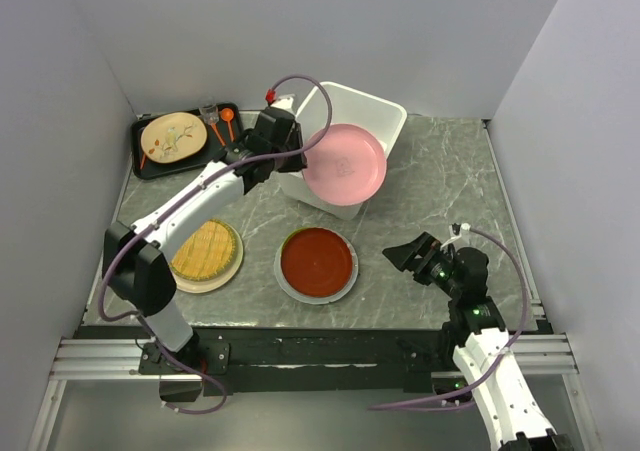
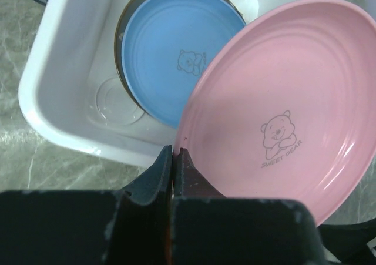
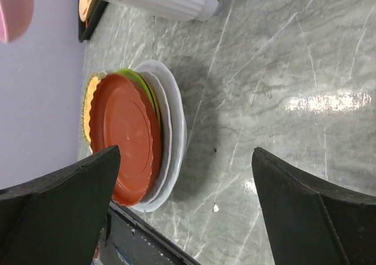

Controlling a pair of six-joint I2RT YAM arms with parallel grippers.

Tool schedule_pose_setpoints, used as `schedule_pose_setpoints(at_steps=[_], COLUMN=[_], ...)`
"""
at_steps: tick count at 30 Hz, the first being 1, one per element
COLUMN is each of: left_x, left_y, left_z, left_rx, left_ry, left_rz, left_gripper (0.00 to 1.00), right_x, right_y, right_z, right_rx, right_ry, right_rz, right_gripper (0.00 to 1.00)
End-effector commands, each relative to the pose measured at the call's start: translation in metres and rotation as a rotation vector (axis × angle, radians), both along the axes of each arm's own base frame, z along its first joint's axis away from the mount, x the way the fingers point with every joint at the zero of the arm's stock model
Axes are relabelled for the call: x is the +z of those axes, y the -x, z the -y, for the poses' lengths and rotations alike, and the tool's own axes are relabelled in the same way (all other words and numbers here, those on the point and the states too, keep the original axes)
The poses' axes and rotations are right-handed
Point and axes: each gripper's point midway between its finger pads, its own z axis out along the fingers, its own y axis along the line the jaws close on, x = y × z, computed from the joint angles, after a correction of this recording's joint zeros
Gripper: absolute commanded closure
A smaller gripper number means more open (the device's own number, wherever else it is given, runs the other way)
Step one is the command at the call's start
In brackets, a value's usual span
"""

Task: Place the plates into the plastic bin on the countertop
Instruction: Place the plate in the plastic bin.

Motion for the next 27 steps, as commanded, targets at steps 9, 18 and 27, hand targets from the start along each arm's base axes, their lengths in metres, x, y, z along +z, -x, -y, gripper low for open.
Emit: schedule_pose_setpoints(at_steps=[9,18,27], left_x=[0.041,0.057,0.036], left_y=[-0.056,-0.085,-0.098], left_z=[0.024,0.024,0.014], left_rx=[-0.050,-0.026,0.009], left_ry=[0.070,0.072,0.052], left_rz=[0.089,0.136,0.109], left_gripper=[0.99,0.99,0.99], right_x=[-0.009,-0.016,-0.014], right_y=[-0.002,0.001,-0.002], right_z=[-0.006,-0.007,-0.008], right_rx=[0.036,0.038,0.040], right_ry=[-0.027,-0.027,-0.041], right_rz=[0.003,-0.010,0.003], right_gripper=[0.00,0.00,0.00])
